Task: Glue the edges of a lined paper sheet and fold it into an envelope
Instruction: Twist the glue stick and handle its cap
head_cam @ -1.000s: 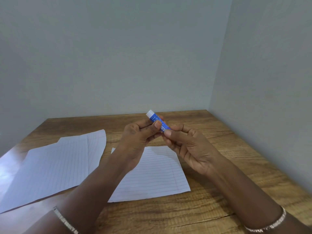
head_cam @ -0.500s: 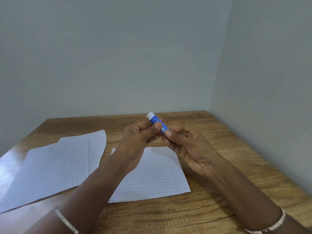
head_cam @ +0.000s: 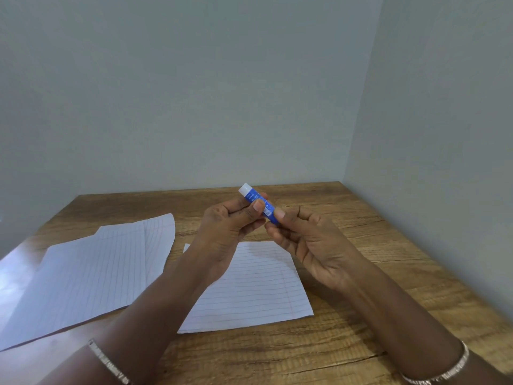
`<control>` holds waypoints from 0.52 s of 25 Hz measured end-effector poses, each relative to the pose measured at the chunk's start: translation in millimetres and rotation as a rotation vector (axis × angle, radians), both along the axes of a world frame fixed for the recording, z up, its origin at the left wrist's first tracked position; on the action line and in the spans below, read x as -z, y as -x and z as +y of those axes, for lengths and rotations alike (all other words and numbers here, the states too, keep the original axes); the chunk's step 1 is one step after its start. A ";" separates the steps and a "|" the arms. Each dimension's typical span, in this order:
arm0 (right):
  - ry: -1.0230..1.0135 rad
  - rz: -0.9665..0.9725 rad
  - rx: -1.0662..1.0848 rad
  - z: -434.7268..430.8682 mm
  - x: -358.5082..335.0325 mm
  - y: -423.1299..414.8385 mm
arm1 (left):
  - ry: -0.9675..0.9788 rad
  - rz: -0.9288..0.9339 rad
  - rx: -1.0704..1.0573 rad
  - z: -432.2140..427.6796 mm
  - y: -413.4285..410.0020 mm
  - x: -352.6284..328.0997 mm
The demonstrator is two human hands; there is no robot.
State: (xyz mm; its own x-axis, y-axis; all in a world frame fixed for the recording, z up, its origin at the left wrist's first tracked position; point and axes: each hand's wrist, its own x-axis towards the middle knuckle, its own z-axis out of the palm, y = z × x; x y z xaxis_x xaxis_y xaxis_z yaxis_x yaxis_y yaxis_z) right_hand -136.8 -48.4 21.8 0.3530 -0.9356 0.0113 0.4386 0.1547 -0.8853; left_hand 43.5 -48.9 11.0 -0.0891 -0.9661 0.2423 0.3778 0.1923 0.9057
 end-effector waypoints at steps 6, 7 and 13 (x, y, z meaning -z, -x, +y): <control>0.230 0.162 0.103 -0.1 1.4 2.2 | 0.008 -0.018 0.002 -0.6 1.3 -1.4; 0.319 0.291 0.163 -1.5 -0.1 6.4 | 0.024 -0.037 0.009 0.0 1.6 -1.8; 0.567 1.439 0.824 -28.1 -1.0 66.9 | 0.037 -0.340 -0.125 2.8 7.1 0.9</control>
State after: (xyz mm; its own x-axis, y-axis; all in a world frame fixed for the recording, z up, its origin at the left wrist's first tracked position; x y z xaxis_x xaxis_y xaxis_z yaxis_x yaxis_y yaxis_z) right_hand -203.8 -76.5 22.8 -0.1482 -0.8515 0.5030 -0.8758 -0.1233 -0.4667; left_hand 36.3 -46.2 10.1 -0.0528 -0.9657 0.2542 0.0278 0.2530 0.9671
